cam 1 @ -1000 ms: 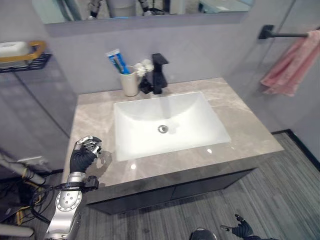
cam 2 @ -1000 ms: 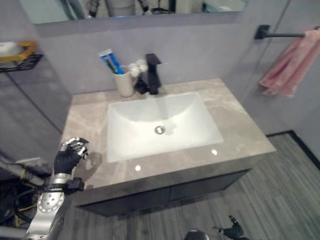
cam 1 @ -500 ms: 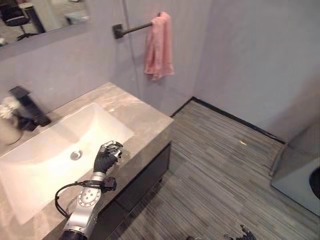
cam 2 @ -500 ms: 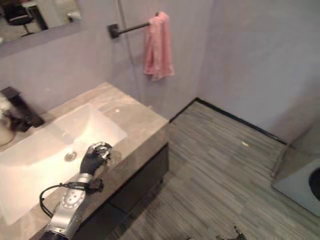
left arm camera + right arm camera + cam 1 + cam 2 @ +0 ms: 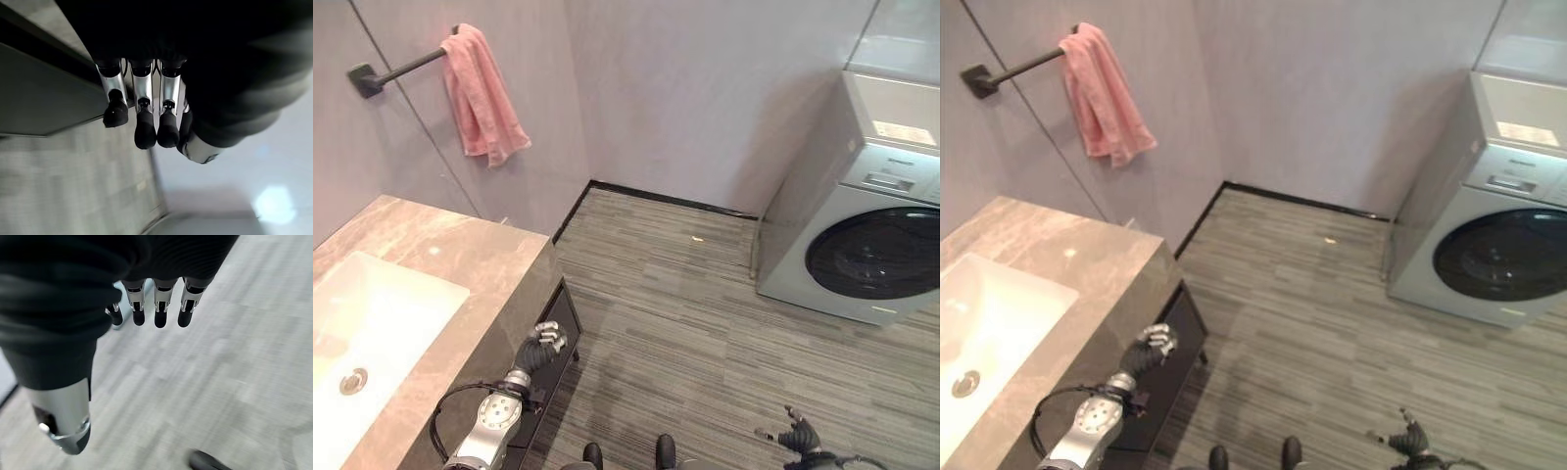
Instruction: Put brush and paste in cup on sink, flatten towel.
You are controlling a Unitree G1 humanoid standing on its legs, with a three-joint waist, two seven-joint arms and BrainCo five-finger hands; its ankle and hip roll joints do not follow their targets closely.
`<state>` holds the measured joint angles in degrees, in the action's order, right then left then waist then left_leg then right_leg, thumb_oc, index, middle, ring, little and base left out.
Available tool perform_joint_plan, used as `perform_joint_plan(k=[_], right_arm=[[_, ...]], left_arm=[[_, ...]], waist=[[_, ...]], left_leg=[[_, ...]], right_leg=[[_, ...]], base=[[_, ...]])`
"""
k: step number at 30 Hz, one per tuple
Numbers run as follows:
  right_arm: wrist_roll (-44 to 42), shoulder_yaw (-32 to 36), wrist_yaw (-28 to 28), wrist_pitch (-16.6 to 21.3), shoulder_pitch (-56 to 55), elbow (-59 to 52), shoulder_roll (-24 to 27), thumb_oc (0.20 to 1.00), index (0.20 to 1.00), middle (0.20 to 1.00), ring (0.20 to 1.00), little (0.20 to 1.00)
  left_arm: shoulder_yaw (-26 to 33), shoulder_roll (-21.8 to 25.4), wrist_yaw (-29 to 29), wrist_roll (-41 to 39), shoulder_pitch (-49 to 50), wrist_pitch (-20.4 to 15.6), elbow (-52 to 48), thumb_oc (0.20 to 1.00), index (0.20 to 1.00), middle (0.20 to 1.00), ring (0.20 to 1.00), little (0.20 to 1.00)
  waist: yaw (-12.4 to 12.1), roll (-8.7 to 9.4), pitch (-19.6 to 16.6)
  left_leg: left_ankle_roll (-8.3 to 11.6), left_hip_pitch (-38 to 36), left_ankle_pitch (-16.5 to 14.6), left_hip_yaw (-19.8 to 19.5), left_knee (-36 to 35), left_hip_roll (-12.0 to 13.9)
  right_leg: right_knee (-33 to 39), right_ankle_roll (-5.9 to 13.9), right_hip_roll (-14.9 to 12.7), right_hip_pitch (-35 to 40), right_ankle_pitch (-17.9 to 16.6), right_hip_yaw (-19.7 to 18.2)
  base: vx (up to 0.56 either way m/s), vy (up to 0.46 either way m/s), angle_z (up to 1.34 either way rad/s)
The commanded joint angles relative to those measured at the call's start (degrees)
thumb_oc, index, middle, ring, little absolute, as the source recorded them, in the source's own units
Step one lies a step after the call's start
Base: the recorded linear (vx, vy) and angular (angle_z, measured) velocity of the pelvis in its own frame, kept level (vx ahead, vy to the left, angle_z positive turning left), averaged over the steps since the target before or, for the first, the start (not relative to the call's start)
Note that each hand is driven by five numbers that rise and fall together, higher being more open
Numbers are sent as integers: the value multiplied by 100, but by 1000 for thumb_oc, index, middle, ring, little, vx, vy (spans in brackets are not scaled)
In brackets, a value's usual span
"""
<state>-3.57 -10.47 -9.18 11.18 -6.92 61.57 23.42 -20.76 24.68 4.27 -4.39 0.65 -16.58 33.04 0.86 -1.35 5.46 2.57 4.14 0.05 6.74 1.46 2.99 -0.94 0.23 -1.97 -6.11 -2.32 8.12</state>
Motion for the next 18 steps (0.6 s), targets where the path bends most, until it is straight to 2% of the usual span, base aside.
perform_joint_plan(k=[1,6,7,8,9,15,17,18], right_arm=[[86,-50,-60,187,263,-67,85,1000,1000,1000,1000,1000],[177,-70,-86,135,349,176,12,1000,1000,1000,1000,1000],[210,-105,-67,134,356,180,-12,1000,1000,1000,1000,1000],[270,-151,-62,105,365,267,-41,1000,1000,1000,1000,1000],[278,-162,-42,54,358,460,-128,1000,1000,1000,1000,1000],[262,-176,19,-46,401,573,-298,1000,1000,1000,1000,1000],[187,-213,56,-56,439,406,-381,1000,1000,1000,1000,1000],[186,-214,56,-58,439,403,-380,1000,1000,1000,1000,1000]], left_arm=[[-117,34,217,1042,-178,1,273,200,200,200,200,200],[-434,-180,284,1665,-384,96,1237,200,200,200,200,200],[-441,-222,315,1697,-401,116,1397,507,507,507,507,507],[-455,-303,372,1826,-446,197,1718,884,884,884,884,884],[-396,-438,446,1861,-482,288,2133,1000,1000,1000,1000,1000],[-144,-618,548,1780,-519,457,2663,1000,1000,1000,1000,1000],[216,-668,594,1333,-433,525,2751,1000,1000,1000,1000,1000],[217,-667,593,1331,-433,525,2751,1000,1000,1000,1000,1000]], waist=[[7,129,-65],[103,15,-139],[111,6,-148],[117,1,-160],[126,12,-181],[111,24,-193],[3,42,-162],[6,43,-162]], left_leg=[[14,209,350,-213,-10,-202],[-96,-179,336,-23,-325,-255],[-125,-249,325,8,-382,-268],[-167,-327,301,43,-431,-290],[-233,-417,243,89,-458,-329],[-339,-561,119,314,-498,-375],[-347,-634,90,573,-526,-313],[-348,-632,91,572,-526,-315]], right_leg=[[-42,615,-256,659,177,-224],[-298,657,-268,606,240,-449],[-346,668,-263,578,237,-502],[-399,685,-268,566,248,-527],[-447,713,-287,573,231,-561],[-680,846,-357,444,116,-602],[-1000,921,-528,232,-61,-59],[-1007,922,-530,228,-58,-58]], base=[[112,100,-34],[116,139,-37],[70,91,-17],[132,154,-19],[125,142,-15],[55,80,-19],[26,50,-28],[-4,21,-45]])
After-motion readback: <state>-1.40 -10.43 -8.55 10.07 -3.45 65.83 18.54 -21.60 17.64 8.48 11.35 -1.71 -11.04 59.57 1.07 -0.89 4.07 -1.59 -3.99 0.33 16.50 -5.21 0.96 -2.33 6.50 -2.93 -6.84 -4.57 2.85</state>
